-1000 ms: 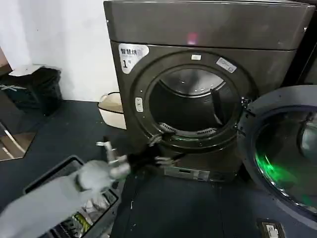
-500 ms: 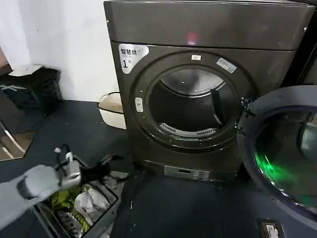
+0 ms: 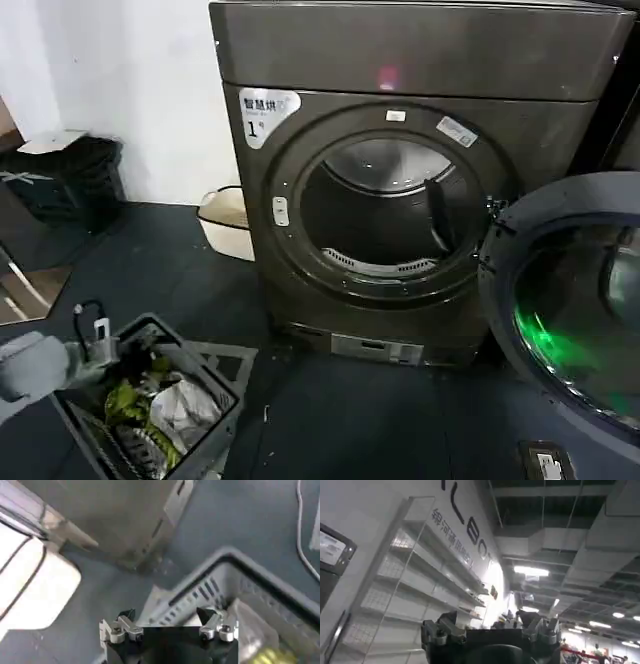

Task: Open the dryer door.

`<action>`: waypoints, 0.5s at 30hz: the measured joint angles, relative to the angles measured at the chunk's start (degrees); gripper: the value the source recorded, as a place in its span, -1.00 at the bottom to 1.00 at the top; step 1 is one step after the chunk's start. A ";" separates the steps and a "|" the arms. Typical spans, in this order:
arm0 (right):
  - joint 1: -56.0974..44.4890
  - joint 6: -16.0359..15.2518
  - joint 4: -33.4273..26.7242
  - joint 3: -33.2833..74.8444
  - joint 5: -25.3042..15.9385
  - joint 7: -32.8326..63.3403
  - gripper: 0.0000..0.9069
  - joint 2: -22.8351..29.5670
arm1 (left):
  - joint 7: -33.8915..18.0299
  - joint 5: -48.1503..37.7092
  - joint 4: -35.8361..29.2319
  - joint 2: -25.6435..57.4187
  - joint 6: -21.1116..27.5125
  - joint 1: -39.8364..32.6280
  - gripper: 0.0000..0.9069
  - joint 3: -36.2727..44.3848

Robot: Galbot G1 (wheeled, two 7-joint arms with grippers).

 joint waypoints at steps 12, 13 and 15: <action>0.20 0.00 0.78 -0.63 -0.83 0.42 1.00 0.15 | 4.14 6.10 1.79 1.99 -0.36 9.10 1.00 -9.14; 0.15 -0.01 0.73 -0.61 -0.83 0.37 1.00 0.15 | 4.21 6.23 1.95 2.02 -0.43 9.34 1.00 -9.44; 0.02 -0.01 0.59 -0.41 -0.83 0.34 1.00 0.10 | 4.41 6.21 1.98 2.16 -0.46 9.68 1.00 -9.83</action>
